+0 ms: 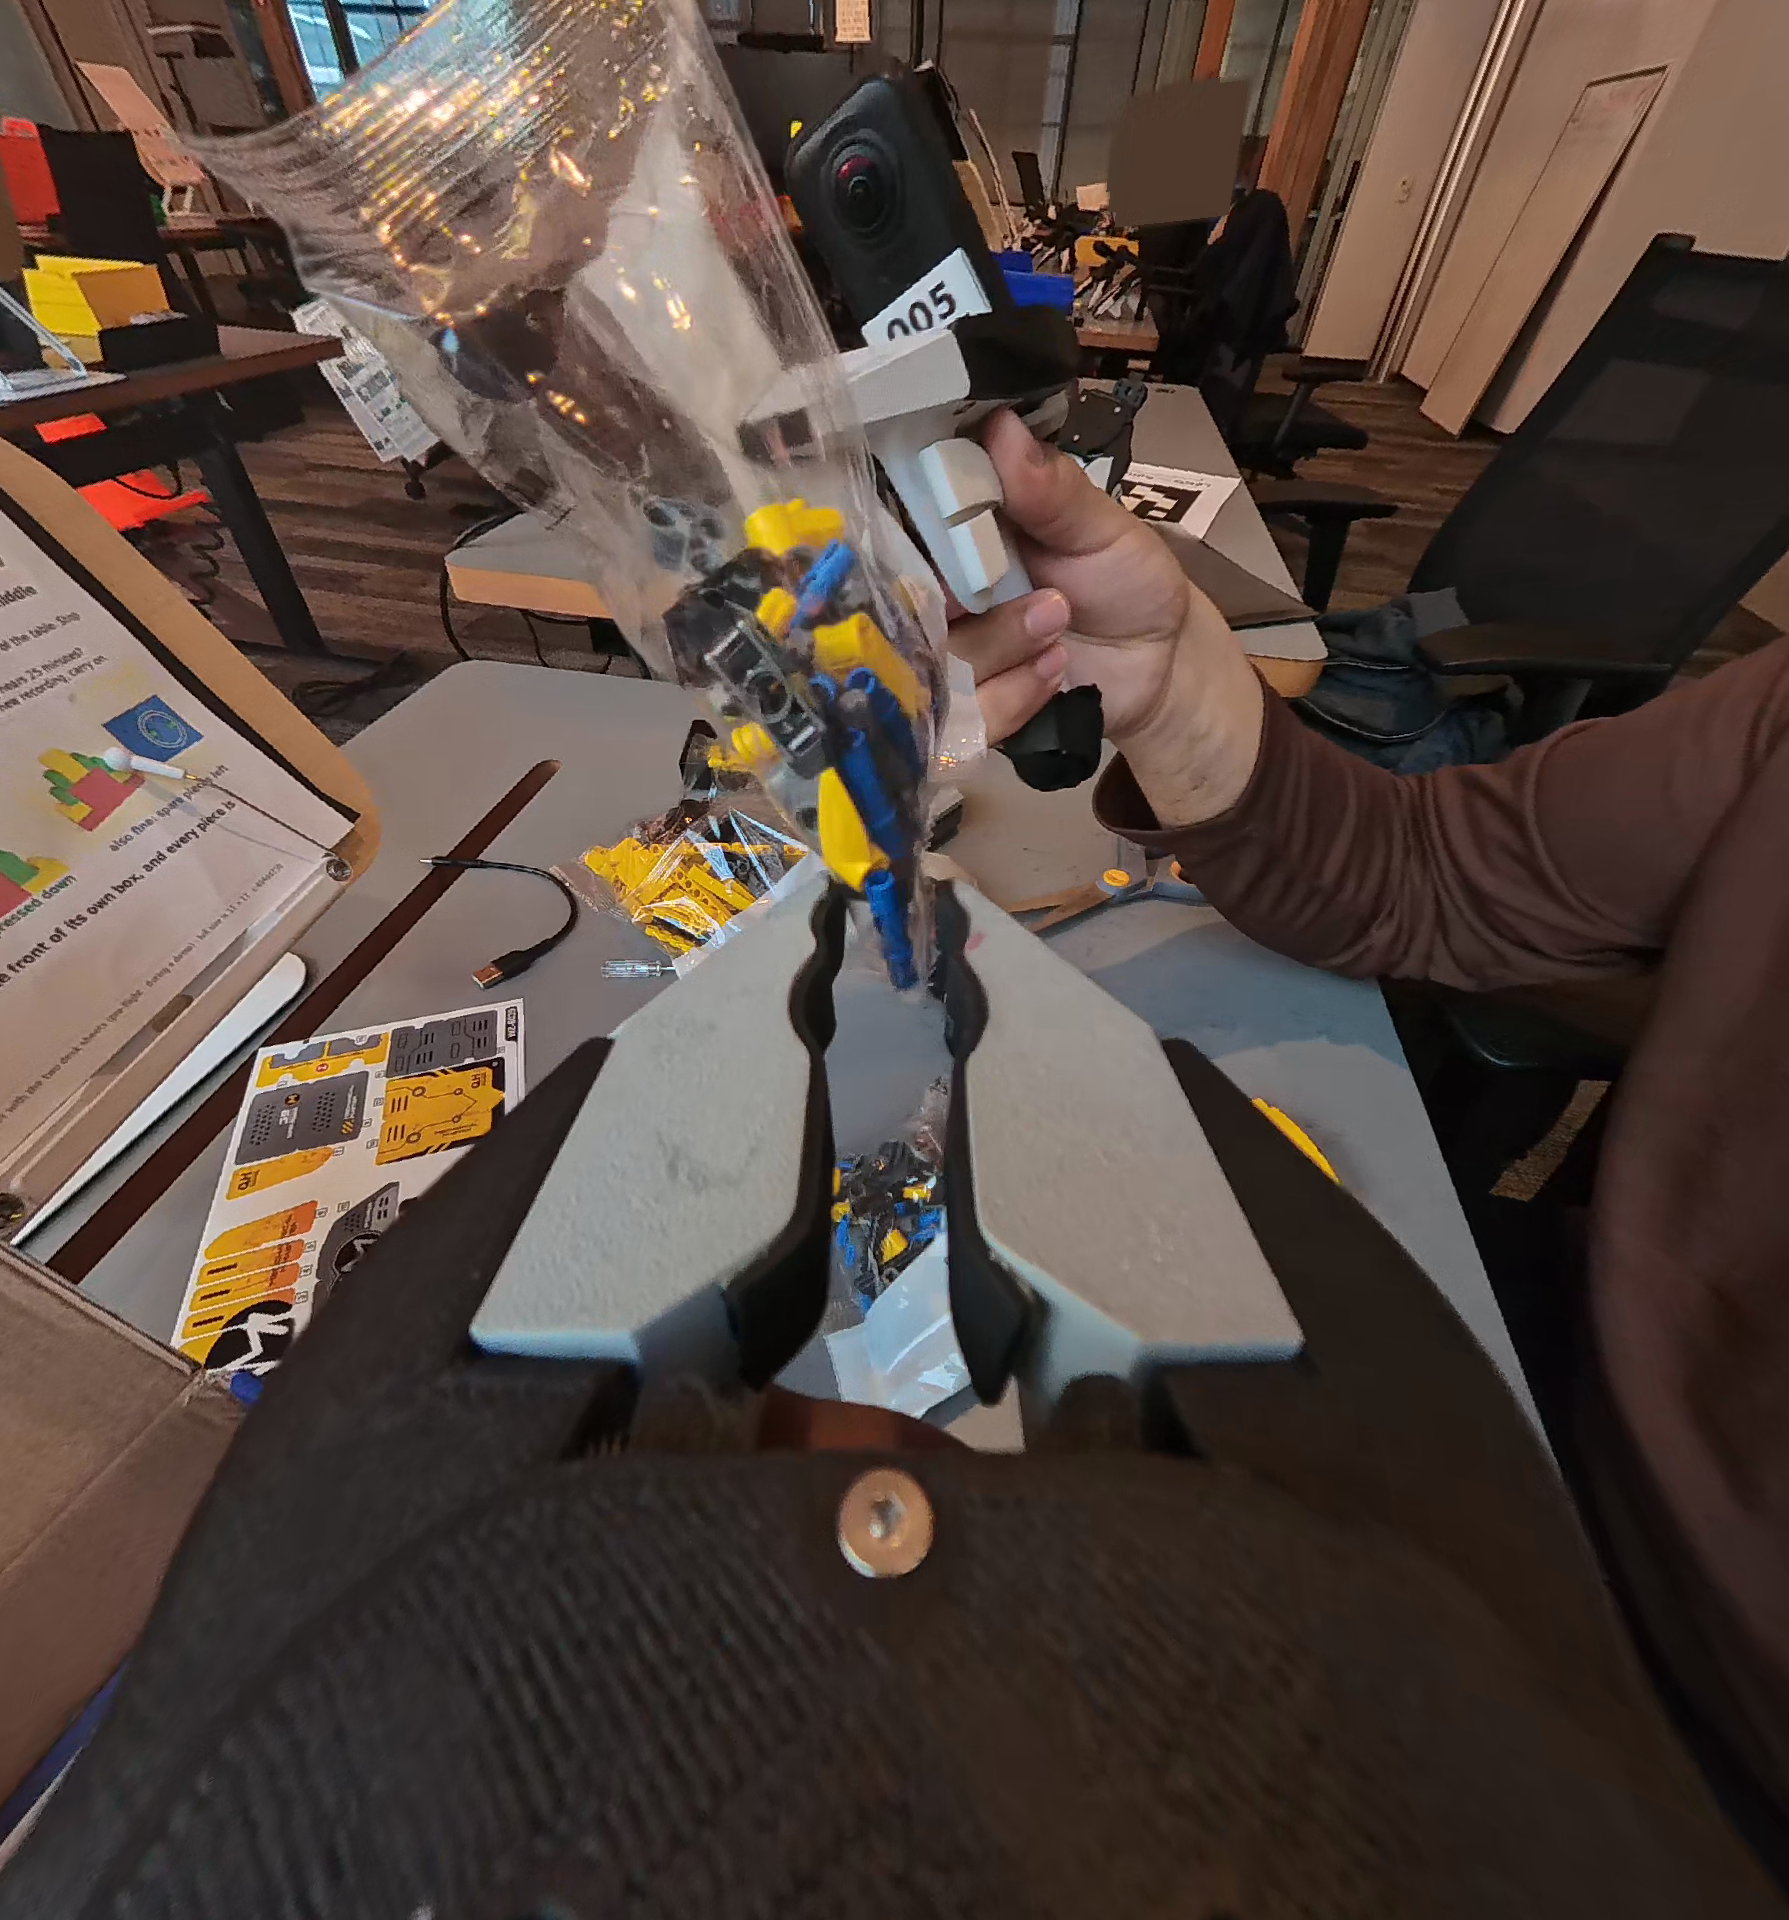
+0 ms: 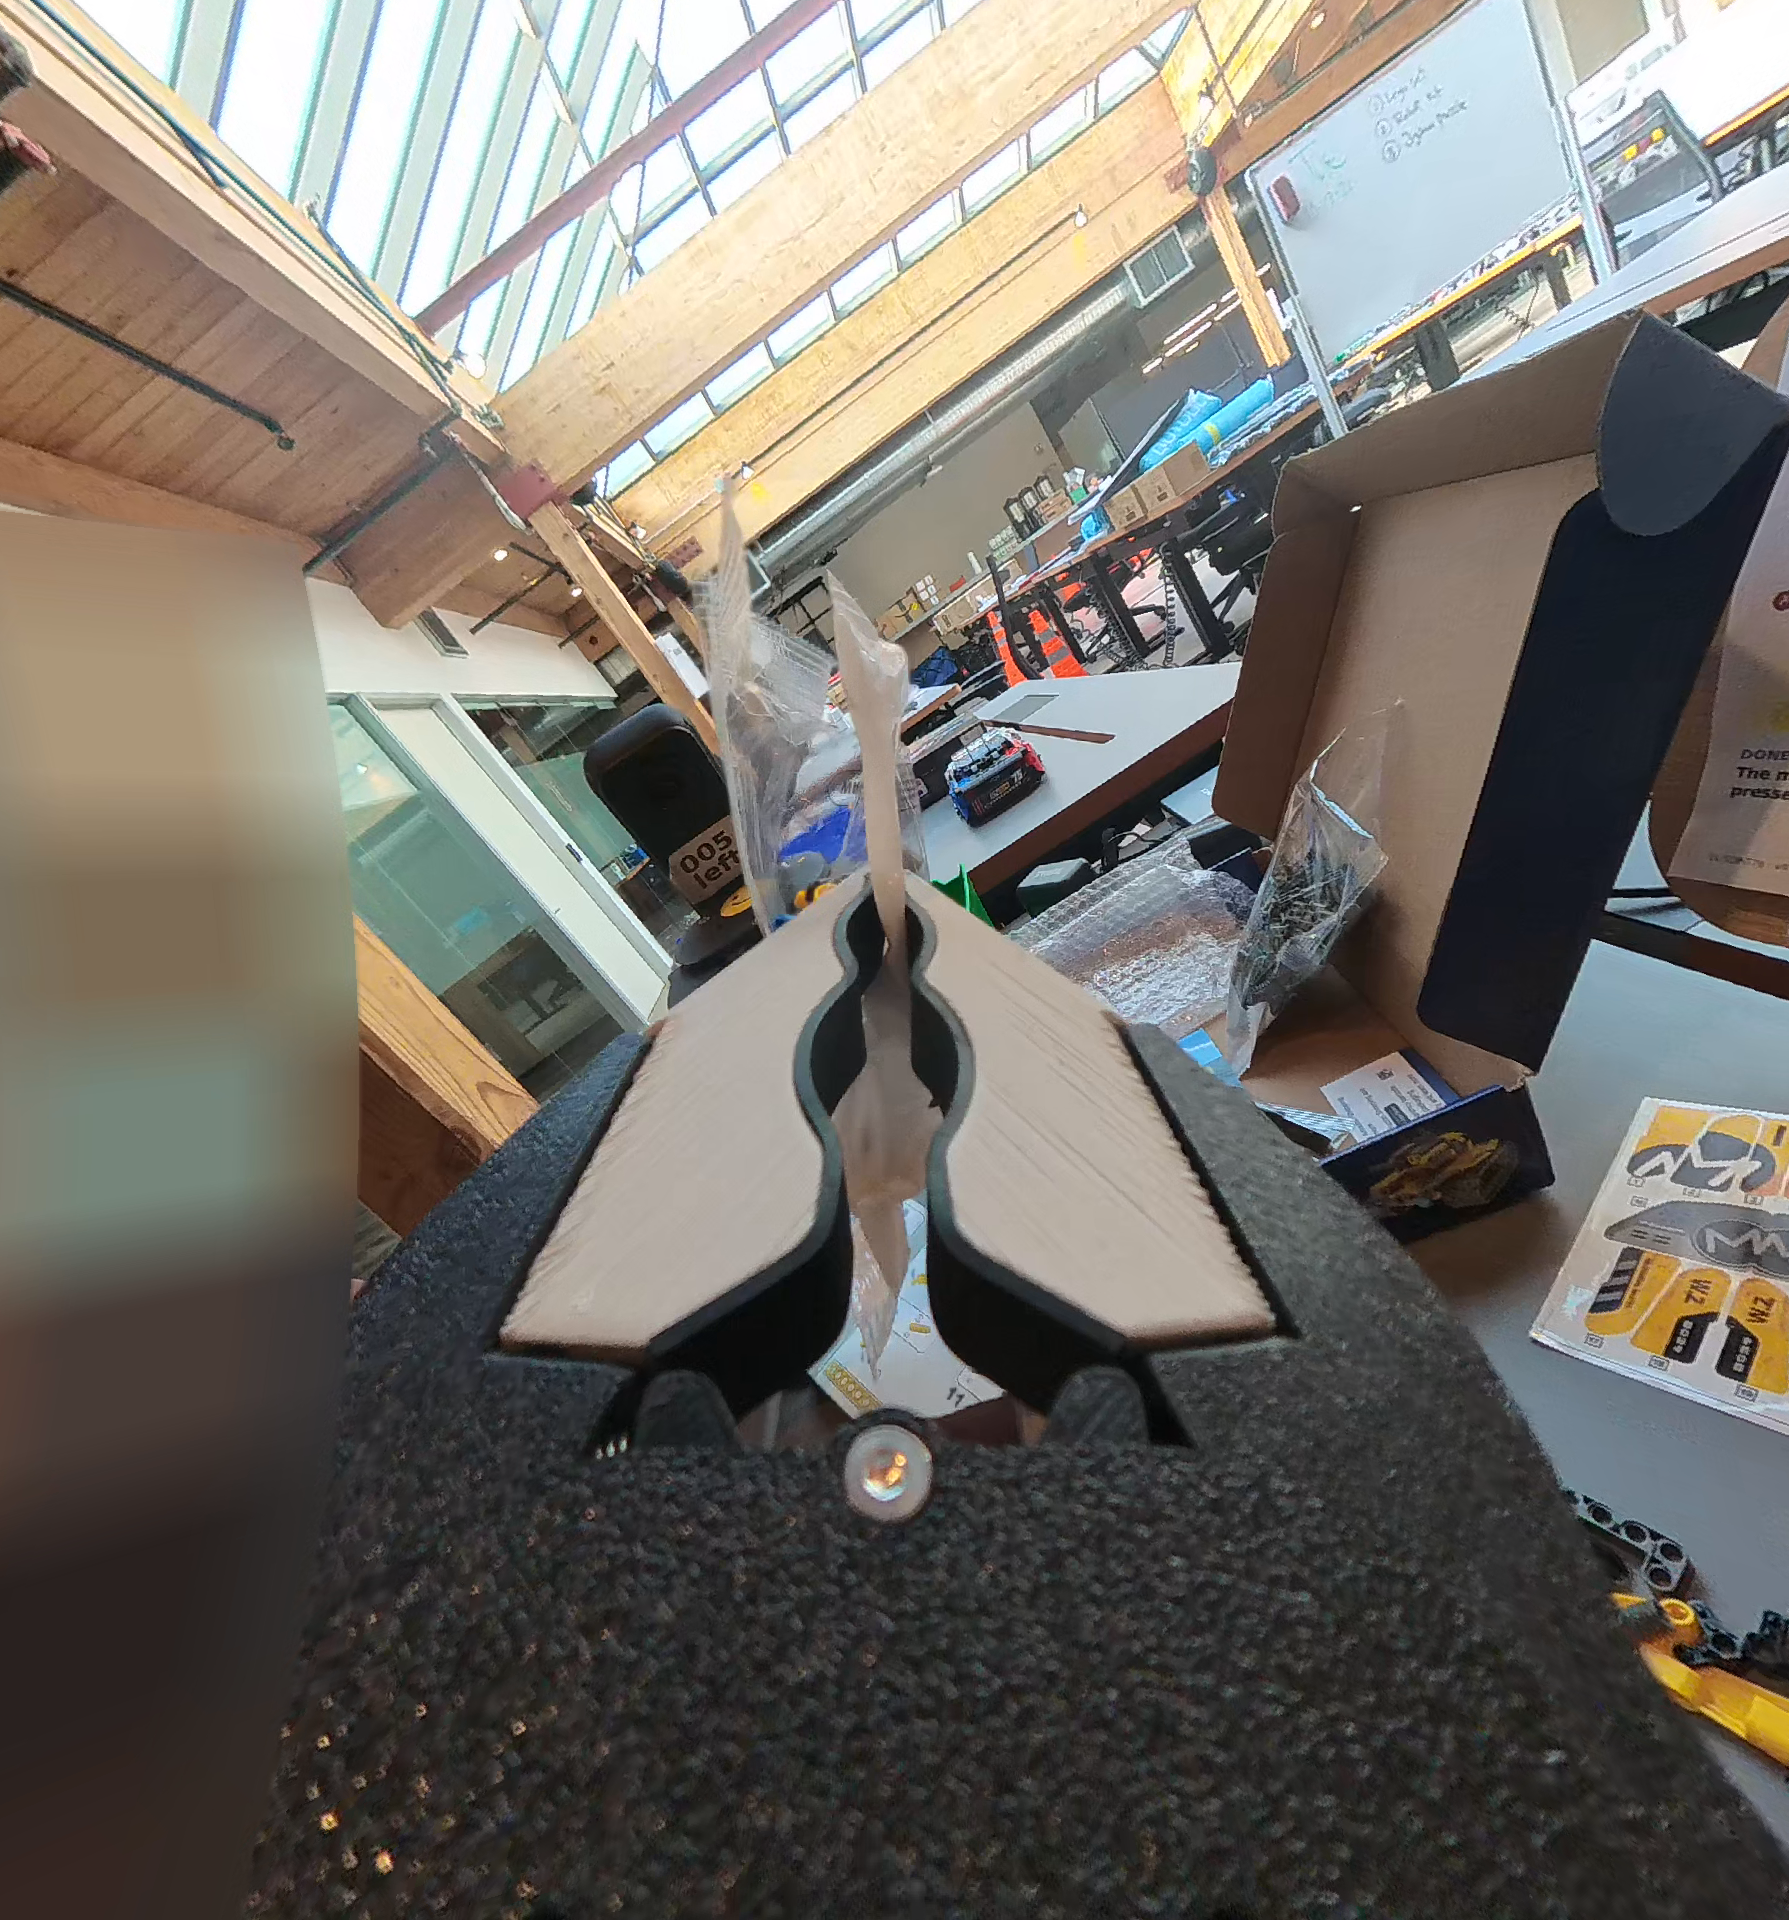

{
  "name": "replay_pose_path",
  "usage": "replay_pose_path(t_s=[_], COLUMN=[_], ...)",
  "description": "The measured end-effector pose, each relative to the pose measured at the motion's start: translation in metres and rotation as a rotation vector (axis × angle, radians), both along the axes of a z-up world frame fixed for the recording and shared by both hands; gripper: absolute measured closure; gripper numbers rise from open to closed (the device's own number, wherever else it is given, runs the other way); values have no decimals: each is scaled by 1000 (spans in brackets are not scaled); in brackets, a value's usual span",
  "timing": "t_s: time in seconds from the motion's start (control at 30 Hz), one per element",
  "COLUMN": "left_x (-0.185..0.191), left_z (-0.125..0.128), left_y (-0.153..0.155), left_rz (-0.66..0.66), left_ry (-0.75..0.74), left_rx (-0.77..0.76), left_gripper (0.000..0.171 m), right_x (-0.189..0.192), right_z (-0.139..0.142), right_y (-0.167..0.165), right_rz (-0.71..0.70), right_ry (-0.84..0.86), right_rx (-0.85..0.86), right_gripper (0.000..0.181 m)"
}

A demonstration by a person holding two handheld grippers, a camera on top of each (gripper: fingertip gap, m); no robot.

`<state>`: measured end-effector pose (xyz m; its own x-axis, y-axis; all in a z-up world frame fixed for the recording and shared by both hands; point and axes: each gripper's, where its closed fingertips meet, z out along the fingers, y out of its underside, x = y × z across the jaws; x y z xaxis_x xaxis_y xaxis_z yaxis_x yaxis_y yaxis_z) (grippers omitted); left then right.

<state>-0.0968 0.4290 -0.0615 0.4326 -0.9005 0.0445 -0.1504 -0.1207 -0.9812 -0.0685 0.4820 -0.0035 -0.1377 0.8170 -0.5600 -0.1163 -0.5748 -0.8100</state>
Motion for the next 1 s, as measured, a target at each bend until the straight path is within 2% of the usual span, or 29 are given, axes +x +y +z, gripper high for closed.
replay_pose_path(t_s=[0.23,0.33,0.43,0.6,0.8,1.0], left_x=[-5,-7,-8,1,4,1], left_z=[11,13,11,16,25,28], left_y=[8,18,25,16,7,7], left_rz=[48,94,125,47,-29,-30], left_ry=[-71,-90,-93,-153,-230,-245], left_rx=[-7,-6,-30,-76,-102,-103], left_gripper=[148,161,161,161,161,161], right_x=[-2,-5,-4,2,3,5], right_z=[-2,-2,-3,-4,-3,-1], right_y=[-1,-7,-4,10,8,7], right_rz=[3,23,-2,-51,-45,-47], right_ry=[-7,-12,-23,-20,-18,-15], right_rx=[2,13,28,16,36,48], right_gripper=[181,181,181,181,181,181])
